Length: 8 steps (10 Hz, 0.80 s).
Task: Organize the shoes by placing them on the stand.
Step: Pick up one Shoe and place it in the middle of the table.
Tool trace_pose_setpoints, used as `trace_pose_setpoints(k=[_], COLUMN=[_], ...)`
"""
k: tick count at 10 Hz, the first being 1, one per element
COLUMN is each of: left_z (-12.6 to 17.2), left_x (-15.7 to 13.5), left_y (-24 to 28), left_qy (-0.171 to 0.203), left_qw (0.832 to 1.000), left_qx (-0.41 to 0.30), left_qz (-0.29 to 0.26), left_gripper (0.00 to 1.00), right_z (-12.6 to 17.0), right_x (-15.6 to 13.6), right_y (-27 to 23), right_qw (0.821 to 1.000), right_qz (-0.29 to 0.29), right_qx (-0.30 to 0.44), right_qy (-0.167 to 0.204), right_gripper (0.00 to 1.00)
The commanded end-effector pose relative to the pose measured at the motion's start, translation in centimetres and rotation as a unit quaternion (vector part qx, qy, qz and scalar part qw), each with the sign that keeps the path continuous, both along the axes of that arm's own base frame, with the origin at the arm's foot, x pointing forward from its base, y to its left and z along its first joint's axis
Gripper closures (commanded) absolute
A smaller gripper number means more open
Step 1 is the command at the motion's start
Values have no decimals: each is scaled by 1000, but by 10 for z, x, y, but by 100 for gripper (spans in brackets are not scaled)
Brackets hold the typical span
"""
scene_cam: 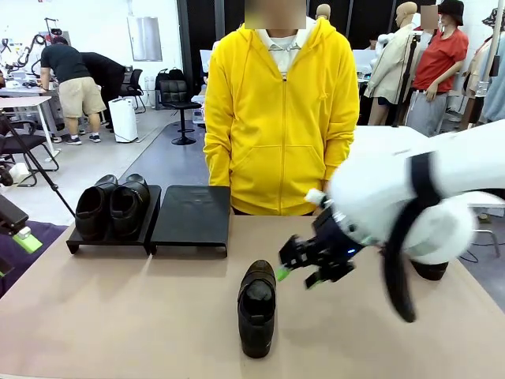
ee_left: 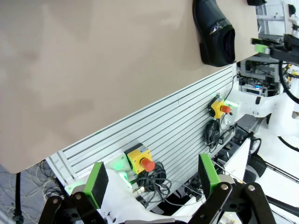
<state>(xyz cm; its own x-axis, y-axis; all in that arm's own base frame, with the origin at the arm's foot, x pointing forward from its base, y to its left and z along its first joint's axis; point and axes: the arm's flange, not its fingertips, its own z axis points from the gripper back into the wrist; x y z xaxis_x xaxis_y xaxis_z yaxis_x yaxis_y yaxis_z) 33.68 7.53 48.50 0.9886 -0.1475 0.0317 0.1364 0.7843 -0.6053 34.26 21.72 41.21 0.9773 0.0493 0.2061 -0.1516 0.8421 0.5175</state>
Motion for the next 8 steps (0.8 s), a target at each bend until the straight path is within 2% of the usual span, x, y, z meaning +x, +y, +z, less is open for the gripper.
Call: trace_pose_setpoints(k=[1, 3, 5, 7, 8], left_z=[1, 1, 1, 1, 1], left_x=[0, 0, 0, 0, 0], left_y=[0, 0, 0, 0, 0], left_qy=[5, 5, 5, 5, 5], left_qw=[1000, 1000, 1000, 1000, 1000], left_qx=[-1, -1, -1, -1, -1], left_qz=[4, 4, 4, 4, 4], left_gripper=[0, 0, 0, 0, 0], right_z=[41, 66, 86, 88, 79], right_x=[-33, -55, -81, -95, -101], right_y=[-83, -162, -241, -301, -321], right_qw=[1000, 998, 996, 991, 989], right_qz=[3, -27, -24, -42, -67], right_qx=[23, 58, 68, 92, 73], right_qy=[-12, 17, 48, 87, 113], right_gripper=[0, 0, 0, 0, 0])
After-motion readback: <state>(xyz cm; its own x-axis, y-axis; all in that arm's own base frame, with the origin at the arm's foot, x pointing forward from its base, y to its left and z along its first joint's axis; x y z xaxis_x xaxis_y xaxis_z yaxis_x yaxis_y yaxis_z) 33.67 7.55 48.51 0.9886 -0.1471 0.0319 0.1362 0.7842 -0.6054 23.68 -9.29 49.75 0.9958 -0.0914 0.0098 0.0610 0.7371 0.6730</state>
